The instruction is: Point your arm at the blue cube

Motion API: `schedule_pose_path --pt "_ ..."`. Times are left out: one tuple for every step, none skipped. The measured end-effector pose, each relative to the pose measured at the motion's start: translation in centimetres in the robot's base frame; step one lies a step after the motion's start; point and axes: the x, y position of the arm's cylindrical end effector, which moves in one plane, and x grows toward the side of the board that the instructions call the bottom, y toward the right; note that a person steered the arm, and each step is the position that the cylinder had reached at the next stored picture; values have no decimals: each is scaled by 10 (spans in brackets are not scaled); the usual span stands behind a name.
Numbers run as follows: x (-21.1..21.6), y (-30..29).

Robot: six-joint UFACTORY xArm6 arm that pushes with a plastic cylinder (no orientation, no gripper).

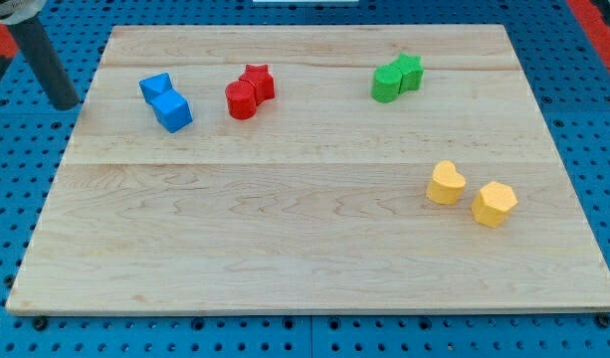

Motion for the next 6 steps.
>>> schedule_pose_path --pt "0 0" --pt "33 47" --pt "45 98" --pt "46 99" --pt "58 137" --pt "58 140"
